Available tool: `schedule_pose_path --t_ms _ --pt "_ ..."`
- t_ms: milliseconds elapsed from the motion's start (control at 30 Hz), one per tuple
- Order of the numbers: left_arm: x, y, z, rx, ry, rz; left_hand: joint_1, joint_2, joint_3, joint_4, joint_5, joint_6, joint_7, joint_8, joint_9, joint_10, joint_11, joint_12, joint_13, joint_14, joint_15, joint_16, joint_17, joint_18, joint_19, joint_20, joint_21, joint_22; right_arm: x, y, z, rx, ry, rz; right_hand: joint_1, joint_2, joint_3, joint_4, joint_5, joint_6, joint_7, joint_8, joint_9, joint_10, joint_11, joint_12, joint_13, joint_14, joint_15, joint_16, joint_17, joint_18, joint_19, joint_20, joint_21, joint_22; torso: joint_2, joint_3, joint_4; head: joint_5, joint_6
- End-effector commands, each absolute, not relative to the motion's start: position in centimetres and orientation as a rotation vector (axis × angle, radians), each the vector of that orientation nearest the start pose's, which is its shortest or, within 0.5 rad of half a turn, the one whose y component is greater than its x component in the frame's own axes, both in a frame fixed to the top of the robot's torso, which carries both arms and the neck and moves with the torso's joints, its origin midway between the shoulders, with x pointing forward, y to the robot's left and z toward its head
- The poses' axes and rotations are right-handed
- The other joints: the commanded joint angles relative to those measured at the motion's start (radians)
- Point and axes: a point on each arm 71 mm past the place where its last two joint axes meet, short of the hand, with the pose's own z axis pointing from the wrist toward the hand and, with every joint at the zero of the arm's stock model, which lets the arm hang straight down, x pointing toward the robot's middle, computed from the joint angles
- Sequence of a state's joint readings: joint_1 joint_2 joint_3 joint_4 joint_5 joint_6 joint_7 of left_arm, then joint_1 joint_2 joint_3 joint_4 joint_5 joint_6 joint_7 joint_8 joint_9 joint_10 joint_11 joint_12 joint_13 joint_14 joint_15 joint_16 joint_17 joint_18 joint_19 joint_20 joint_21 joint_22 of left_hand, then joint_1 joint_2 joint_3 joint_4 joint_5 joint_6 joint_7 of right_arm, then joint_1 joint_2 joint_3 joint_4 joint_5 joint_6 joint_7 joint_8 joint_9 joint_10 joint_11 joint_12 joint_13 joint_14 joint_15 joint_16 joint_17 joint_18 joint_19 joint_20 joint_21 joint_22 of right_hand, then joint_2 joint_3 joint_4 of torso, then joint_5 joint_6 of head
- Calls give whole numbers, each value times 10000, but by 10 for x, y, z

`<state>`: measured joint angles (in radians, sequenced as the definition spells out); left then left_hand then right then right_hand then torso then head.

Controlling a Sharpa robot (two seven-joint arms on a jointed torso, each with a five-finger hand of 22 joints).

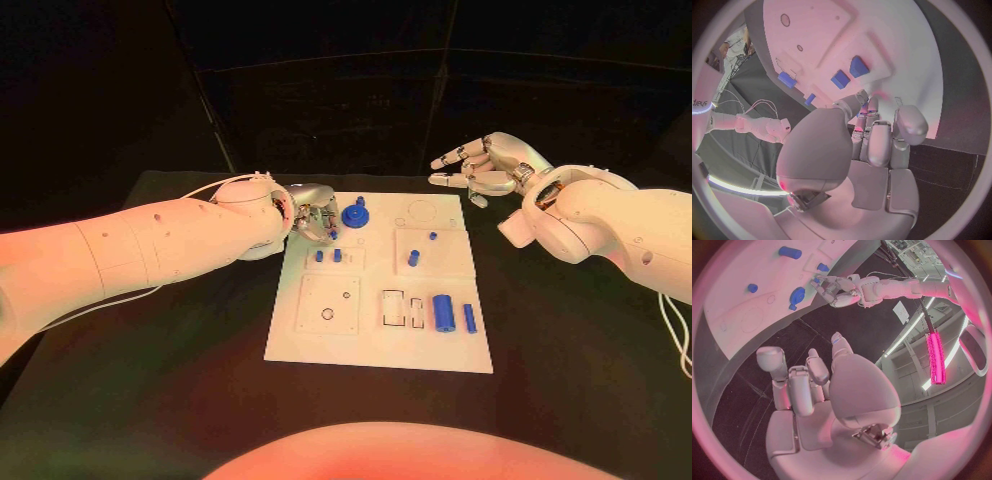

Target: Assemble the parts on the task board

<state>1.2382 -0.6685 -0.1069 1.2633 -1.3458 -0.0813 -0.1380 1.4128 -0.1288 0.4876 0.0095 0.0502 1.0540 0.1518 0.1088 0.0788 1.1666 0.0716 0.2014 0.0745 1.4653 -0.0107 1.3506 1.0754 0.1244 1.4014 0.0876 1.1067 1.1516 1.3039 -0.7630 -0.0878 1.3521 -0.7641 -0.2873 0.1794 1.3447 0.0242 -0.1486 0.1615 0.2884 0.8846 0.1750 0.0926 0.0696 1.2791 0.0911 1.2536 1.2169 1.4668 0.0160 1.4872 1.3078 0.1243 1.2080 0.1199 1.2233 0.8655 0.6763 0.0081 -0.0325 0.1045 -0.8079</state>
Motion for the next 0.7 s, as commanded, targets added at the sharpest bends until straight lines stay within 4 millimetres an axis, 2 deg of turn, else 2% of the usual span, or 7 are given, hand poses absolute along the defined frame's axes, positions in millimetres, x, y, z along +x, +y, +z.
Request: schedule_pose_path --t_ms 33,167,433,600,700 --pt "526 189 -221 1251 19630 -5275 -121 -26 84 1 17 -112 4 -94 -34 12 70 -68 12 136 31 -49 -27 -200 67 31 40 27 528 -207 -154 3258 16340 10948 27 91 -77 0 36 -7 33 33 -3 -51 3 34 -5 643 -30 -60 980 65 -23 0 -44 -15 1 -1 -1 -3 6" --pt "526 189 -221 1212 19612 -5241 -125 -77 150 -24 17 -447 -25 -334 -134 26 50 -154 26 137 27 -34 -25 -198 69 41 58 62 528 -208 -155 3275 16388 10924 27 91 -77 0 36 -7 33 33 -3 -51 3 34 -5 643 -30 -60 980 65 -23 0 -44 -15 6 -2 5 -19 0" --pt "527 191 -220 1101 19472 -5196 -140 -132 195 -40 18 -640 -15 -447 -154 22 45 -236 36 138 18 -26 -35 -195 67 37 56 76 529 -211 -156 3389 16553 10757 35 93 -104 5 10 -21 36 29 -5 -257 6 -173 -232 626 -29 -99 915 94 -111 0 -135 -183 5 -3 4 -20 -1" --pt "526 197 -220 1024 19506 -5084 -195 -193 210 -25 16 -774 7 -470 -153 -81 69 -353 22 145 31 -16 -36 -195 64 43 44 78 530 -215 -159 3121 16882 10256 455 255 -120 -91 -53 44 -9 97 16 -2833 -30 -3348 -3419 432 -64 -542 298 283 -694 -26 -835 -1279 3 -4 5 -13 13" --pt "525 204 -219 933 19527 -4978 -252 -237 200 0 16 -804 -1 -456 -145 -175 76 -441 7 142 38 -25 -70 -188 57 49 12 58 529 -217 -160 2370 17068 9688 1185 399 206 -446 -336 462 -120 350 80 -3069 -162 -4337 -4269 419 -180 -658 168 273 -602 -136 -855 -1253 1 -9 -2 -35 35"
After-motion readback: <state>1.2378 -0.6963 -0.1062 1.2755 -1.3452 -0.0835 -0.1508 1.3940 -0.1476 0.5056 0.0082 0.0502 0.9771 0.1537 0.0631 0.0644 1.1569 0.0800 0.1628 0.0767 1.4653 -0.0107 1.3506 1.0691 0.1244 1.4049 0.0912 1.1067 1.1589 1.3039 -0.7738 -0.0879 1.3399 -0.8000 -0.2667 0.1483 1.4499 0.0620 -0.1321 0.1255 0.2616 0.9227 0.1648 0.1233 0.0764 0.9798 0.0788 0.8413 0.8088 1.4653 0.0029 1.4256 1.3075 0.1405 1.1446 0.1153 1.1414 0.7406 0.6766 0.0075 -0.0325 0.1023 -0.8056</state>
